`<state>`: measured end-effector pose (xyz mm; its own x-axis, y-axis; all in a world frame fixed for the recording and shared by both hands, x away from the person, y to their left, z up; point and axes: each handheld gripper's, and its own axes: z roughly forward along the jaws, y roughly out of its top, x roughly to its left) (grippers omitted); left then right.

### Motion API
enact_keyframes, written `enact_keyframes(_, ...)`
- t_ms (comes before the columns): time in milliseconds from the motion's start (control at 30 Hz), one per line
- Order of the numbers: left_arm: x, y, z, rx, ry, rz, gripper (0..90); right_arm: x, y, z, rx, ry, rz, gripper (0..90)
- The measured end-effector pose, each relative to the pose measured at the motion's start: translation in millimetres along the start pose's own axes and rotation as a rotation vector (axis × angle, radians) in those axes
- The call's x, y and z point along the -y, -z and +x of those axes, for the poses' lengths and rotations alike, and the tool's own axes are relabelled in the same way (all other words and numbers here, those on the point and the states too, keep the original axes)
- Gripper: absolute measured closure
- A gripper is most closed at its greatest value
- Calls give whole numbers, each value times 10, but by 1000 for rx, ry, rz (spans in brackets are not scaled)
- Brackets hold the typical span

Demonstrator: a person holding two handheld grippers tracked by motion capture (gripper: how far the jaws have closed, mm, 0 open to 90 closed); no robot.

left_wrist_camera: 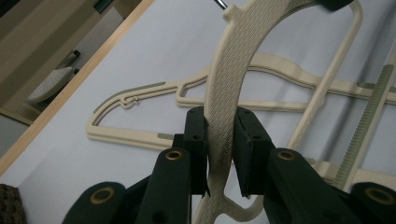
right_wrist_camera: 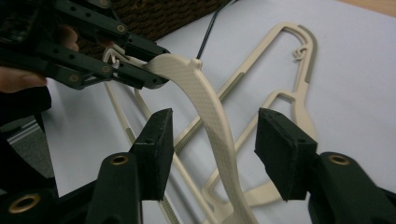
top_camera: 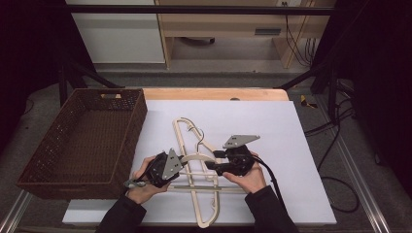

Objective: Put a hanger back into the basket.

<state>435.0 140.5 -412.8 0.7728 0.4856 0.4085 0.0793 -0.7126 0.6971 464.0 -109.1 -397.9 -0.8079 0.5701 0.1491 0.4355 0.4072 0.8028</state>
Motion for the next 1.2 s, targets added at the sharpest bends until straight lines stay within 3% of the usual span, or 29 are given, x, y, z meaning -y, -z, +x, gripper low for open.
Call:
enact_keyframes(167, 11, 22, -15, 14, 4, 8, 764, -32, -139, -47, -77, 7, 51, 706)
enact_keyframes(300, 16, 52, 3, 36, 10, 13, 760, -31, -107, -47, -127, 8, 56, 763)
enact_keyframes(333, 12, 68, 10, 50, 18, 12, 755, -33, -66, -35, -163, 28, 54, 797)
enact_keyframes(433, -12, 177, 34, 110, 70, -23, 743, -39, 20, 5, -237, 27, 43, 839)
enact_keyframes(500, -24, 224, 52, 127, 77, -29, 706, -41, 84, 49, -297, 49, 24, 863)
enact_keyframes(533, -36, 270, 64, 140, 92, -50, 706, -41, 84, 49, -297, 49, 24, 863)
enact_keyframes(567, -68, 356, 85, 180, 124, -77, 651, -53, 144, 130, -280, 85, 22, 866)
enact_keyframes(600, -68, 356, 85, 180, 124, -77, 607, -61, 167, 163, -281, 103, 25, 866)
enact_keyframes(633, -110, 429, 108, 212, 142, -87, 573, -71, 189, 194, -282, 108, 27, 866)
enact_keyframes(700, -147, 495, 118, 213, 142, -110, 542, -94, 228, 237, -296, 125, 22, 867)
enact_keyframes(800, -190, 534, 131, 234, 134, -101, 566, -121, 262, 271, -296, 145, 13, 867)
enact_keyframes(833, -223, 552, 136, 262, 124, -85, 590, -148, 283, 294, -298, 165, 9, 866)
enact_keyframes(967, -243, 550, 133, 270, 105, -52, 687, -180, 312, 317, -314, 185, -2, 866)
enact_keyframes(1067, -230, 548, 147, 295, 114, -57, 708, -190, 314, 320, -317, 197, 3, 866)
enact_keyframes(1200, -241, 542, 130, 303, 107, -17, 728, -192, 294, 327, -309, 218, 17, 858)
